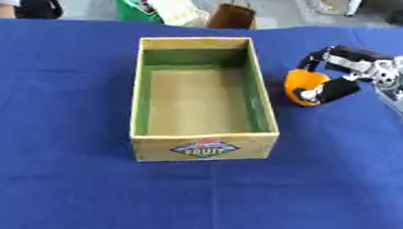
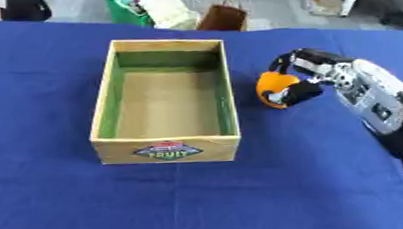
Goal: Pick up objects on the table and place them in the box.
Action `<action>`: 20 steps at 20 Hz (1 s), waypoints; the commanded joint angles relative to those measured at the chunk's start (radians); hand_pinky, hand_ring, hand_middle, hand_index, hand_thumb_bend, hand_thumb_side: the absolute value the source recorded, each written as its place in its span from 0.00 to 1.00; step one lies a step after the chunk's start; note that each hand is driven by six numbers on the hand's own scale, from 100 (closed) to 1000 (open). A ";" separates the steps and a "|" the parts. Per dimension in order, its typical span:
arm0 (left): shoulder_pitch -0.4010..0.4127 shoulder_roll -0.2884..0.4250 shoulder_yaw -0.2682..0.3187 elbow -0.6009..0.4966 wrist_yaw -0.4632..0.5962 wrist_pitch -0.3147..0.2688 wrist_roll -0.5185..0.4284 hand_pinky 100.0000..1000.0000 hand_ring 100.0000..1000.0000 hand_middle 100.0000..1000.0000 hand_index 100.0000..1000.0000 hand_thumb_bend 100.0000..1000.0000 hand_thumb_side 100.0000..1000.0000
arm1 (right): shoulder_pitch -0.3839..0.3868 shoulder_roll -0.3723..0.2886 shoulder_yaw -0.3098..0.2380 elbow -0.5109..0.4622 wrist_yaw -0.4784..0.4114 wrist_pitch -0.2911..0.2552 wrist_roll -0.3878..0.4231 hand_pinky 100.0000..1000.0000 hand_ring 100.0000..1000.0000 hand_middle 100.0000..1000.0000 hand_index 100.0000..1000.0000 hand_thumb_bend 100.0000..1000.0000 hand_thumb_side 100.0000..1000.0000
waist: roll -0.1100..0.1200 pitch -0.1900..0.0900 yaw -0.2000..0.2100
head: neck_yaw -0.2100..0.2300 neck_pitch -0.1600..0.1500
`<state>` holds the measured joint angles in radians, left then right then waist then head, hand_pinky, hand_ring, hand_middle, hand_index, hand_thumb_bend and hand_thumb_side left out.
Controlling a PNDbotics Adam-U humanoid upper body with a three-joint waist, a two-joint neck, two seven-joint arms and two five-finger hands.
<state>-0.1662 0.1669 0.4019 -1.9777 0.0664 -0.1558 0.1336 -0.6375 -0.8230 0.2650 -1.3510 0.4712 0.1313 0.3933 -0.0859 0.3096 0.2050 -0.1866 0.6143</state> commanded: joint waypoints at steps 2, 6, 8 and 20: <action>-0.007 0.010 -0.003 -0.022 0.002 0.001 -0.003 0.46 0.36 0.40 0.51 0.00 0.76 | -0.009 -0.029 -0.009 -0.016 -0.011 0.005 -0.014 0.80 1.00 0.55 0.72 0.00 0.32 | 0.003 -0.020 -0.001 | 0.001 -0.012; -0.008 0.009 -0.003 -0.022 0.003 0.002 -0.003 0.46 0.36 0.40 0.51 0.00 0.76 | -0.009 -0.029 -0.012 -0.016 -0.004 0.015 -0.048 0.76 0.98 0.52 0.67 0.00 0.27 | 0.002 -0.020 0.001 | 0.001 -0.014; -0.008 0.009 -0.003 -0.022 0.003 0.002 -0.004 0.46 0.36 0.40 0.51 0.00 0.76 | -0.009 -0.029 -0.011 -0.016 -0.003 0.020 -0.066 0.75 0.96 0.52 0.67 0.00 0.28 | 0.002 -0.020 0.002 | 0.002 -0.014; -0.009 0.010 -0.002 -0.022 0.003 0.005 -0.003 0.46 0.36 0.40 0.51 0.00 0.76 | -0.005 -0.047 -0.032 -0.098 -0.076 0.066 -0.184 0.71 0.87 0.50 0.62 0.00 0.38 | -0.001 -0.025 -0.002 | 0.004 -0.014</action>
<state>-0.1671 0.1668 0.4017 -1.9777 0.0668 -0.1517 0.1306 -0.6322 -0.8242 0.2548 -1.4185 0.4115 0.1919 0.2231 -0.0893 0.3071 0.2047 -0.1859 0.6129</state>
